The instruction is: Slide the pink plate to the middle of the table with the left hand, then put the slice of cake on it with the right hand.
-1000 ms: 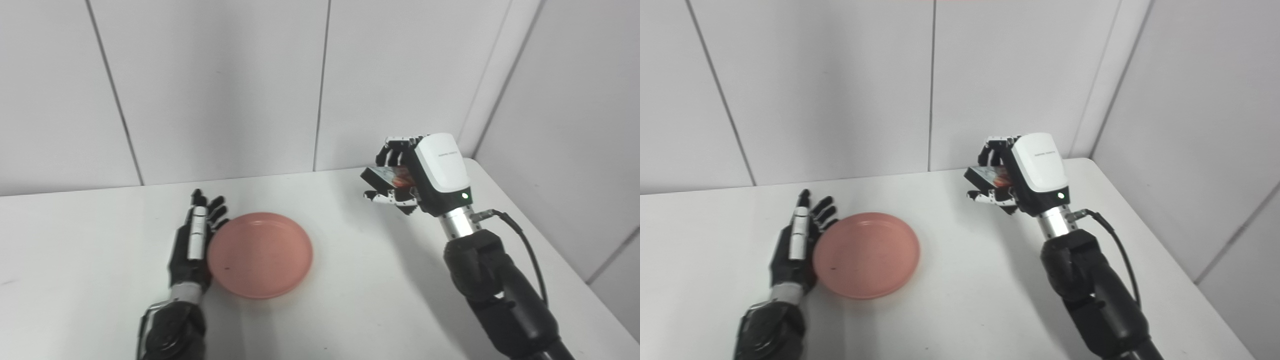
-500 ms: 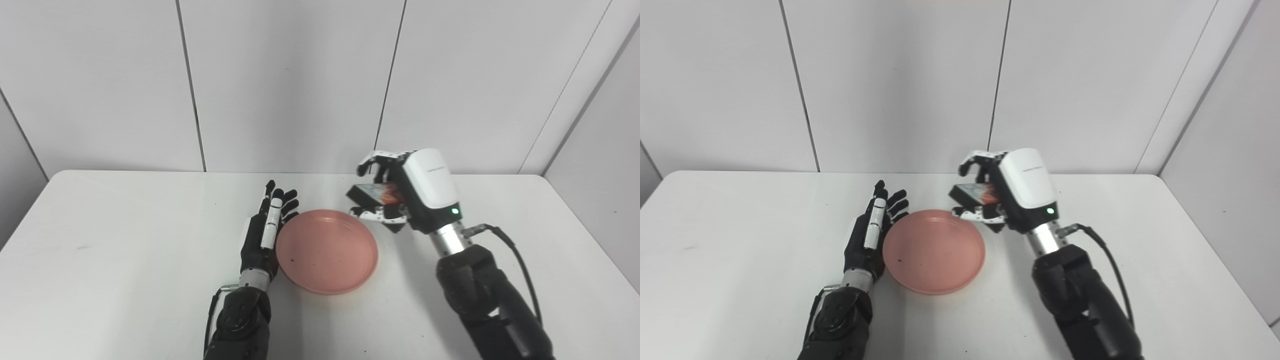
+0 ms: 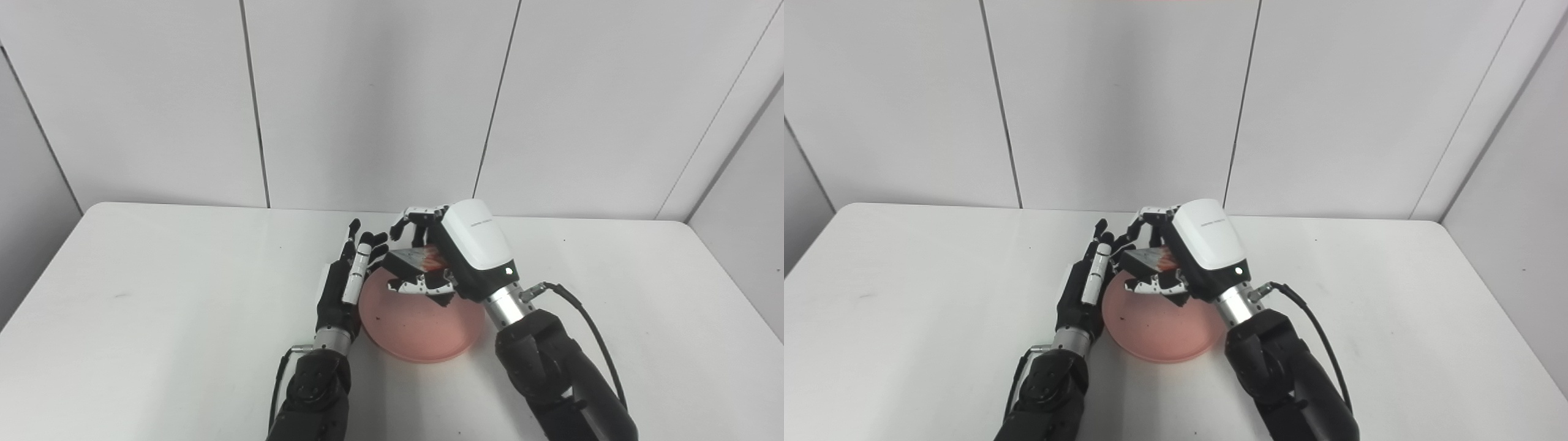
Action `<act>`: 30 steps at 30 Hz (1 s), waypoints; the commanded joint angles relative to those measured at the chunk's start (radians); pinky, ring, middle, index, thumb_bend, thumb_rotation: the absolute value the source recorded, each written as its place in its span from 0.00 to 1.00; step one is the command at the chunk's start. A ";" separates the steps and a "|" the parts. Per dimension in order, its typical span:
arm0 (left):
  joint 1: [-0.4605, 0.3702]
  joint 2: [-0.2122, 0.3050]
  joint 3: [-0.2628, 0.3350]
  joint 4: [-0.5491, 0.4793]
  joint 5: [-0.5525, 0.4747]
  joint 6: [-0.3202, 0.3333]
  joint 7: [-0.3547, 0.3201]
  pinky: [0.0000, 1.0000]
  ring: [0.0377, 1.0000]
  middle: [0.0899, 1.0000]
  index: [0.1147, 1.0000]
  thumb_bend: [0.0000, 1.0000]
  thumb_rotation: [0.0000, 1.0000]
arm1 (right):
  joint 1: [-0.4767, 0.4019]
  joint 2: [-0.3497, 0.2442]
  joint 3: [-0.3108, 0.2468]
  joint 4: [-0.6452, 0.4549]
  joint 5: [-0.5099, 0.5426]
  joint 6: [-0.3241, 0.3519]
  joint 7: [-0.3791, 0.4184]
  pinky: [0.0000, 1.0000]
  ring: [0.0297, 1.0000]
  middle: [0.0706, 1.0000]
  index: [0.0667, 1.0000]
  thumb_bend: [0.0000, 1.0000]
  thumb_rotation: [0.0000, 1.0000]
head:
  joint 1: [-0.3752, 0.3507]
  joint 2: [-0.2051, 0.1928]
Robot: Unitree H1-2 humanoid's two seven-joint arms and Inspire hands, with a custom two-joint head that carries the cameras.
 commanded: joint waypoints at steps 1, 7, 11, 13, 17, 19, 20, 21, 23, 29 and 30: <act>0.042 -0.016 0.002 0.047 -0.006 0.052 0.015 0.79 0.83 0.82 1.00 0.63 0.83 | -0.044 0.005 0.003 0.003 -0.005 -0.017 -0.016 0.14 0.17 0.21 0.43 0.51 0.14 | 0.000 0.001; 0.042 -0.010 -0.005 0.042 0.008 0.058 0.019 0.78 0.83 0.83 1.00 0.61 0.85 | -0.048 0.006 0.023 0.071 -0.010 -0.029 -0.025 0.15 0.18 0.23 0.44 0.51 0.14 | -0.008 0.001; 0.041 -0.007 0.003 0.043 -0.002 0.067 0.011 0.80 0.84 0.84 1.00 0.61 0.85 | -0.047 -0.001 0.027 0.099 -0.006 -0.033 -0.022 0.14 0.18 0.23 0.44 0.51 0.14 | -0.015 -0.003; 0.043 -0.007 0.004 0.040 -0.004 0.070 0.008 0.80 0.85 0.84 1.00 0.61 0.85 | -0.046 -0.005 0.028 0.101 -0.009 -0.024 -0.016 0.15 0.18 0.23 0.44 0.51 0.14 | -0.018 -0.003; 0.044 -0.006 0.006 0.038 -0.005 0.073 0.007 0.80 0.85 0.84 1.00 0.60 0.85 | -0.045 -0.012 0.030 0.107 -0.017 -0.015 -0.015 0.16 0.19 0.25 0.44 0.51 0.14 | -0.022 -0.004; 0.045 -0.006 0.007 0.037 -0.007 0.074 0.006 0.80 0.84 0.84 1.00 0.61 0.85 | -0.042 -0.013 0.030 0.107 -0.018 -0.010 -0.010 0.16 0.20 0.25 0.44 0.51 0.14 | -0.020 -0.003; 0.046 -0.007 0.007 0.036 -0.007 0.073 0.006 0.80 0.84 0.84 1.00 0.61 0.85 | -0.039 -0.014 0.030 0.105 -0.018 -0.003 -0.003 0.16 0.20 0.25 0.44 0.51 0.14 | -0.019 -0.002; 0.047 -0.008 0.006 0.035 -0.007 0.072 0.005 0.81 0.84 0.84 1.00 0.62 0.85 | -0.037 -0.014 0.030 0.103 -0.018 0.001 0.002 0.16 0.20 0.26 0.44 0.51 0.14 | -0.019 -0.002; 0.049 -0.007 0.005 0.036 -0.005 0.068 0.004 0.82 0.85 0.84 1.00 0.63 0.85 | -0.033 -0.017 0.033 0.108 -0.024 -0.003 -0.003 0.16 0.20 0.26 0.44 0.51 0.14 | -0.019 -0.002; 0.047 -0.012 0.003 0.048 -0.001 0.056 0.010 0.81 0.84 0.84 1.00 0.64 0.85 | -0.025 -0.027 0.045 0.110 -0.050 -0.003 -0.001 0.13 0.16 0.22 0.43 0.51 0.14 | 0.005 -0.006; 0.047 -0.012 0.003 0.046 0.000 0.057 0.011 0.80 0.84 0.84 1.00 0.64 0.85 | -0.025 -0.028 0.047 0.111 -0.054 -0.002 0.001 0.12 0.16 0.22 0.43 0.51 0.14 | 0.001 0.000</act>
